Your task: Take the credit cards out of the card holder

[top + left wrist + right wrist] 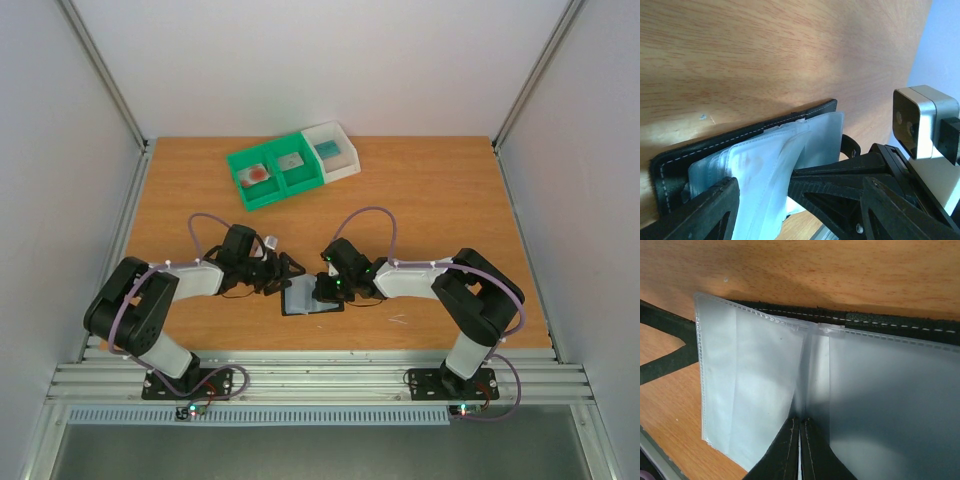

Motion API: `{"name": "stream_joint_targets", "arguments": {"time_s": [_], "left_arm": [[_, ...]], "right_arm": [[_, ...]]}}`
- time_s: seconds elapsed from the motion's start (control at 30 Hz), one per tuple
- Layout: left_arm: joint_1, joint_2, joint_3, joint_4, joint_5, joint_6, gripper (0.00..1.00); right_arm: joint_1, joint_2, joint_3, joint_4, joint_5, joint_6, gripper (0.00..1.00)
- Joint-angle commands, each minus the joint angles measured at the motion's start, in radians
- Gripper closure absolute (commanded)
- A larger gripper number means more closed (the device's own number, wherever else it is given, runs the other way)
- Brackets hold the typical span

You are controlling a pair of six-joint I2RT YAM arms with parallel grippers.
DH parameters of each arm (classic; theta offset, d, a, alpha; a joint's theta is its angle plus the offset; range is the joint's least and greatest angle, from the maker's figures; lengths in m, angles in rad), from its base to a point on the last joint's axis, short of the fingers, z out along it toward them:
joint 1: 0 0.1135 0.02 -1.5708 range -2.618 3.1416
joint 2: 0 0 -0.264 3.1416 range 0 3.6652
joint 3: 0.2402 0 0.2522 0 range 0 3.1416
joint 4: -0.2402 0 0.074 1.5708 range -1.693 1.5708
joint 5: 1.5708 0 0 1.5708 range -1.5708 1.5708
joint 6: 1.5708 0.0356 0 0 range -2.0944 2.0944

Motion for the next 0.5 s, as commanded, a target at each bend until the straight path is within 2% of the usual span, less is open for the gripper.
{"name": "stream_joint_targets", "arguments": {"time_s": [0.0,0.33,0.47], "left_arm": [[-0.024,0.016,-0.006,0.069,0.019,-0.015,0.33],[-0.120,0.034,0.003,0.159,0.039,-0.128,0.33],[-0.148,0.007,0.031,0.109,0.011,-0.126,0.33]], "right_arm": [[0.007,0.033,-0.036,-0.022,0.037,0.007,0.94],[0.008,-0.024,-0.058,0.011,0.041,0.011,0.90],[0.008,-0.088,-0.095,0.018,0.065,0.023,0.84]]}}
